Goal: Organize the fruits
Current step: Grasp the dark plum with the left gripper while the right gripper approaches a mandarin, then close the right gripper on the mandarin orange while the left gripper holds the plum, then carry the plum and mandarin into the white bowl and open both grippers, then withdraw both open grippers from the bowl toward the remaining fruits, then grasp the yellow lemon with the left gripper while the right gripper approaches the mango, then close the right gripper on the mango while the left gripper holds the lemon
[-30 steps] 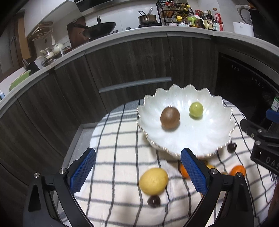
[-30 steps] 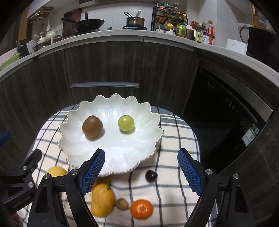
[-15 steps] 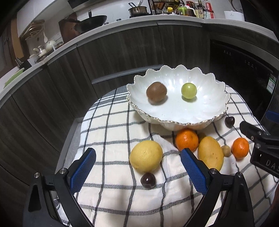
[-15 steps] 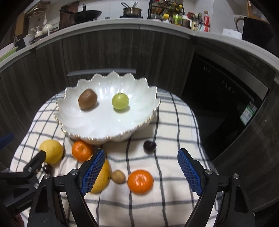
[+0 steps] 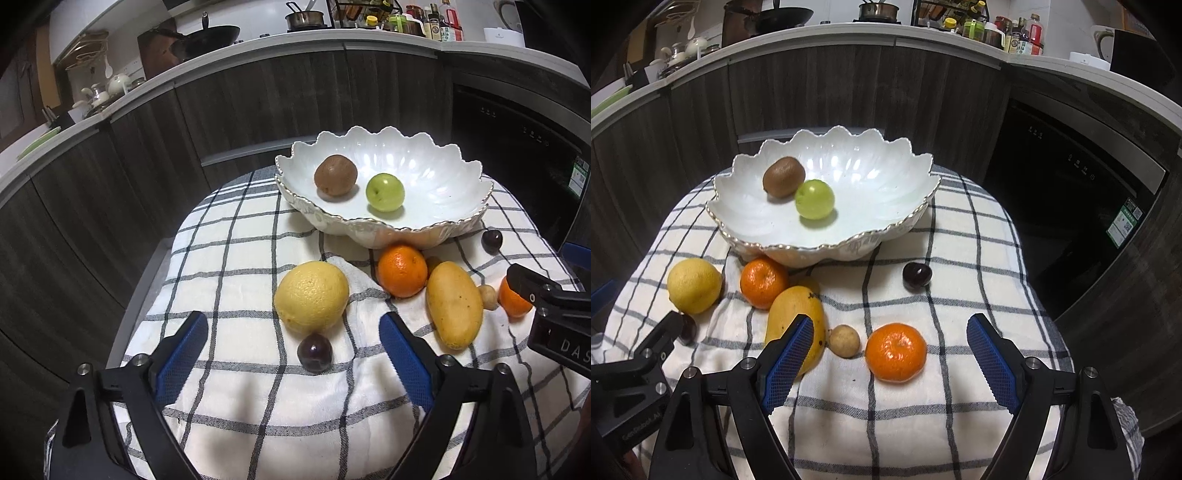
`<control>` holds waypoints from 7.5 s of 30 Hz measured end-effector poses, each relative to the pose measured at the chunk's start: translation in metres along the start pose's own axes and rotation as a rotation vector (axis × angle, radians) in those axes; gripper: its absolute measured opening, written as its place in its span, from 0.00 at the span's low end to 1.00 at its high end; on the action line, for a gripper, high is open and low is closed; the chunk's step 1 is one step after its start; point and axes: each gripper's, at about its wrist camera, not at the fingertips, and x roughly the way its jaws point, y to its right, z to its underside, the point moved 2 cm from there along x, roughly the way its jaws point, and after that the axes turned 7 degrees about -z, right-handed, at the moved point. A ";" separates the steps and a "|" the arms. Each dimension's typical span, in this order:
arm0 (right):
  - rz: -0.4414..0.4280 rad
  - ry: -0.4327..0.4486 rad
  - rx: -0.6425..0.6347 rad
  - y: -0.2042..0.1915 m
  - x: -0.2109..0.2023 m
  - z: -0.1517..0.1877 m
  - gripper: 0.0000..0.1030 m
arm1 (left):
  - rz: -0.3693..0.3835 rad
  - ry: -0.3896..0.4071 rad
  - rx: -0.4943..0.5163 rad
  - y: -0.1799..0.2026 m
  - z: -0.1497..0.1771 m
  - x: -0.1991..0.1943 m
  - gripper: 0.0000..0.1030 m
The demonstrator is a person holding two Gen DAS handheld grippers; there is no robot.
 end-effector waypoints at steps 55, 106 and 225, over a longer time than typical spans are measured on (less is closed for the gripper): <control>-0.043 -0.132 0.077 0.022 0.052 0.021 0.50 | 0.095 -0.110 0.019 0.022 0.008 0.021 0.26; -0.106 -0.008 -0.017 0.017 0.081 -0.129 0.45 | 0.211 -0.029 -0.020 0.033 -0.142 0.096 0.26; -0.121 -0.082 -0.051 -0.027 0.031 -0.004 0.66 | 0.062 -0.079 -0.029 -0.006 -0.006 0.029 0.55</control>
